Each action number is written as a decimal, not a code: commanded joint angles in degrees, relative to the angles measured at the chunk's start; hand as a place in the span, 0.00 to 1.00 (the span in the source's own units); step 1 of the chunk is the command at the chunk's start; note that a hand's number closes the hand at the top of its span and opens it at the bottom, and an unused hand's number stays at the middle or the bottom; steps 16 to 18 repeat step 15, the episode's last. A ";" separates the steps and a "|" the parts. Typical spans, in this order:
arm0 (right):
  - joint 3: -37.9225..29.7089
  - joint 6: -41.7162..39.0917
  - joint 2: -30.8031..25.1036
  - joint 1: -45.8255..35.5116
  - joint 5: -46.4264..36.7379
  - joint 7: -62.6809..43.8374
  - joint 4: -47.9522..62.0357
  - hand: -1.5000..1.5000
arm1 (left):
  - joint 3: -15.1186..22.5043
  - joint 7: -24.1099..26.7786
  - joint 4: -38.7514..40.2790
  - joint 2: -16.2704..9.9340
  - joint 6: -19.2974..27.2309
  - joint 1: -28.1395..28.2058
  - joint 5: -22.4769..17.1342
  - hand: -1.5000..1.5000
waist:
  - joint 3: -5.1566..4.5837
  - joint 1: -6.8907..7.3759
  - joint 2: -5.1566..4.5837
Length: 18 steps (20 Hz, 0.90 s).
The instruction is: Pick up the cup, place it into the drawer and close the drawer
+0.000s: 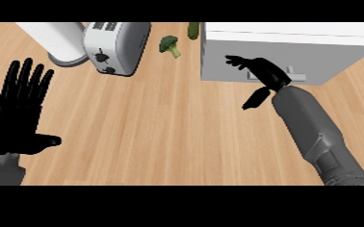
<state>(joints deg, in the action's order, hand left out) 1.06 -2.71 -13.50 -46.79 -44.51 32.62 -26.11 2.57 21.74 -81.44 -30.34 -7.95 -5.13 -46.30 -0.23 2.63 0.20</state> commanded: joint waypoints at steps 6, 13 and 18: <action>-4.12 0.27 -4.64 -8.56 0.15 -0.96 12.28 0.00 | 0.28 -0.40 0.38 0.83 -0.49 -1.55 1.39 0.00 | 0.41 1.90 -2.03; -4.60 -1.28 -7.46 -9.82 0.20 1.66 14.10 0.00 | 0.60 -0.29 0.81 2.01 1.02 -2.84 2.70 0.00 | 0.43 2.15 -2.31; -4.64 -1.35 -7.99 -9.76 0.02 1.31 14.90 0.00 | 1.04 0.36 -0.08 2.15 0.75 -2.26 3.39 0.00 | 0.45 2.85 -2.45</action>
